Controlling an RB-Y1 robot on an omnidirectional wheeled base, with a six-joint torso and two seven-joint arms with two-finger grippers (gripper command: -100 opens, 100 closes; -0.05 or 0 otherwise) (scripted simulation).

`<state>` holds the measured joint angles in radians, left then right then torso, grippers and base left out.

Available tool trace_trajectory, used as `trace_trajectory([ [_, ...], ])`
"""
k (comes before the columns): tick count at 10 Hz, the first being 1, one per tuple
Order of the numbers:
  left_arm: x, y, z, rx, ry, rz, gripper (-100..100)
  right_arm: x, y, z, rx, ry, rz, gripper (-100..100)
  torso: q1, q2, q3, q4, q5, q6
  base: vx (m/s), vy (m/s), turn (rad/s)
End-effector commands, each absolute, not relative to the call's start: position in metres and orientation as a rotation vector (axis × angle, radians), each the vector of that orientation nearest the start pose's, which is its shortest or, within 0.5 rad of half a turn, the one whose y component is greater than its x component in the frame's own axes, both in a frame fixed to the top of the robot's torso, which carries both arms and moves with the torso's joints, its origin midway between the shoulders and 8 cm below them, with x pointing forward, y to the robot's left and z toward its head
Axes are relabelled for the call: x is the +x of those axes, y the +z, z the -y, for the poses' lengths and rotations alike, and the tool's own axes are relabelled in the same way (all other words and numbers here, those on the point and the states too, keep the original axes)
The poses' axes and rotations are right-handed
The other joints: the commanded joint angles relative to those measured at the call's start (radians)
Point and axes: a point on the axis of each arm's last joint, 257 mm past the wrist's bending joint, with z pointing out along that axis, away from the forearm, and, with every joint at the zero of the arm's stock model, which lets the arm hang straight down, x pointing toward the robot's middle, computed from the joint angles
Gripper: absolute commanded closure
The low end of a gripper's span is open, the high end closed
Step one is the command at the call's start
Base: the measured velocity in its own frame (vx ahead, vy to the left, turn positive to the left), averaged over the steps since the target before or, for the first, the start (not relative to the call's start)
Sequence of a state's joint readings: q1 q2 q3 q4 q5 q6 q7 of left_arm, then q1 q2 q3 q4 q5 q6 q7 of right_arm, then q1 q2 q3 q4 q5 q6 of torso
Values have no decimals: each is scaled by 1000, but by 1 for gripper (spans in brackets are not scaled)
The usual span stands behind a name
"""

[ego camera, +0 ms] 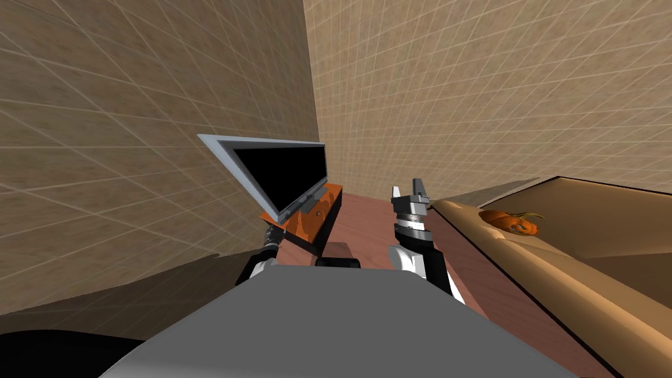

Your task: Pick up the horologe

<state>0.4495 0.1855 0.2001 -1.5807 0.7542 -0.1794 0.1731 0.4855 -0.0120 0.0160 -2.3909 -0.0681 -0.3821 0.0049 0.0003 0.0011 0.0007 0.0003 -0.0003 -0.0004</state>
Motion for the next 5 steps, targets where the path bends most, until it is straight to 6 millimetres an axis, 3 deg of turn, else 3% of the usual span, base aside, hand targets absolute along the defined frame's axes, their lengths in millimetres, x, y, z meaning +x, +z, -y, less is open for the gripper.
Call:
trace_trajectory([
  [1,345,-346,-473,-1881,-1212,-495,-100,341,56,276,685,1370,-581,0,0,0,0,0,0,0,0,0,0],
  [4,345,-346,-473,-1881,-1212,-495,-100,341,56,276,685,1370,-581,0,-1,0,0,0,0,0,5,-20,-24],
  [5,337,-367,-483,-1950,-1185,-456,-100,341,56,276,685,1370,-581,0,-2,-1,0,0,0,0,17,-44,-198],
])
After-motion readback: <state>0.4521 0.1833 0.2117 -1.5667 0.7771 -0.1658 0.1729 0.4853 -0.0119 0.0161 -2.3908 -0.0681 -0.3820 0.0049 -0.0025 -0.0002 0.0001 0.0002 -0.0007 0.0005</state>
